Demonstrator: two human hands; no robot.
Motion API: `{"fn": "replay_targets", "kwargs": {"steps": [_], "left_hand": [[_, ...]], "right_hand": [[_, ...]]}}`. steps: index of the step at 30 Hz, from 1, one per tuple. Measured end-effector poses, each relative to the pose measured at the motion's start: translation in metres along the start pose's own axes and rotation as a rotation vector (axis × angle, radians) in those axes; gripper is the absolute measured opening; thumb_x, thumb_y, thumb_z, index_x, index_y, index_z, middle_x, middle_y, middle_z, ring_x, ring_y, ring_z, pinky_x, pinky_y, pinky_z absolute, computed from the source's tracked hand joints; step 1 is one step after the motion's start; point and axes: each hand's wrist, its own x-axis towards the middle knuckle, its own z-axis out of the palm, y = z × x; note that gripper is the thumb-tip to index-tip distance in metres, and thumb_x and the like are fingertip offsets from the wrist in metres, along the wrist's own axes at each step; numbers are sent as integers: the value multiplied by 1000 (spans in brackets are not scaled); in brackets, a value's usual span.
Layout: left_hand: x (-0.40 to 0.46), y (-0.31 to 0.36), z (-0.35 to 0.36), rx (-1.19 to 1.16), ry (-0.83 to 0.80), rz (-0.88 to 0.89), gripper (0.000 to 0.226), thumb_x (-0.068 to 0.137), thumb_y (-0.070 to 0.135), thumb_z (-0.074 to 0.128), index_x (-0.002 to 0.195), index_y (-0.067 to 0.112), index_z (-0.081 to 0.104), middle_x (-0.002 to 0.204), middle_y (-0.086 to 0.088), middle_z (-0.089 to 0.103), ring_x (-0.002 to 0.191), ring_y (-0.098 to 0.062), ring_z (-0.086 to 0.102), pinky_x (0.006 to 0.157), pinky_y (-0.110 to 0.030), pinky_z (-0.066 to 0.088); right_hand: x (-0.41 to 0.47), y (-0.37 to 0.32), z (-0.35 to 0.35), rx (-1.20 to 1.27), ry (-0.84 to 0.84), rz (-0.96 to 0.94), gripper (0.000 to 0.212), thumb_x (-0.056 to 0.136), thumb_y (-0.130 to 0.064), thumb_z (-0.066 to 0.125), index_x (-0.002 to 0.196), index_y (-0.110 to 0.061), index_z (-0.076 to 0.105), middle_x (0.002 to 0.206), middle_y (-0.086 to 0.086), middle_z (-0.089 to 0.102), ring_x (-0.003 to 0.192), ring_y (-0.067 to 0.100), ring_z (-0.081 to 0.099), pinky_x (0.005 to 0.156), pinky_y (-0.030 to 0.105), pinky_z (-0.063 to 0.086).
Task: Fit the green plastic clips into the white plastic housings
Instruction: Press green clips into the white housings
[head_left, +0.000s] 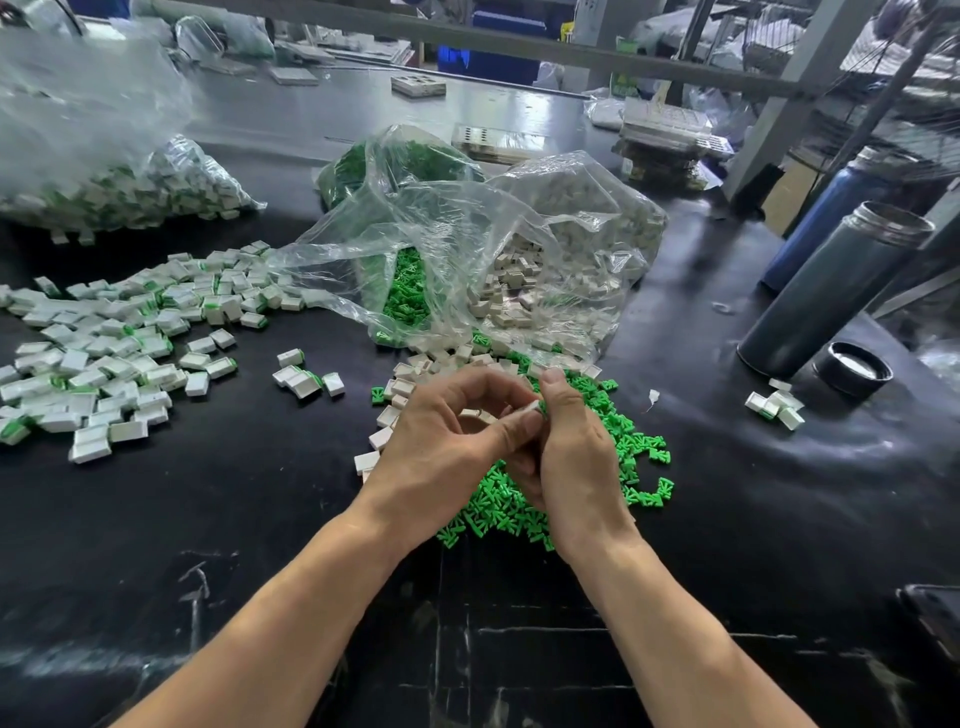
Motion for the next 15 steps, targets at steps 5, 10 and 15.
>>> {"fn": "replay_targets", "kwargs": {"steps": [5, 10, 15], "left_hand": [[0, -2, 2, 47, 35, 3, 17, 82, 22, 77, 93, 9, 74, 97, -14, 74, 89, -41, 71, 82, -59, 58], [-1, -4, 4, 66, 50, -13, 7, 88, 15, 78, 93, 12, 75, 96, -7, 76, 93, -34, 72, 87, -59, 57], [-2, -4, 4, 84, 57, -16, 3, 91, 14, 77, 94, 16, 76, 97, -2, 76, 95, -27, 73, 89, -55, 58]], "right_hand": [[8, 13, 1, -70, 67, -34, 56, 104, -43, 36, 65, -39, 76, 52, -14, 63, 49, -3, 60, 48, 12, 44], [15, 24, -1, -194, 161, -78, 47, 94, -49, 35, 74, -43, 77, 61, -18, 66, 64, -1, 63, 65, 25, 46], [16, 22, 2, -224, 230, -102, 49, 92, -47, 35, 68, -29, 73, 66, -12, 67, 72, 10, 66, 71, 38, 52]]}}
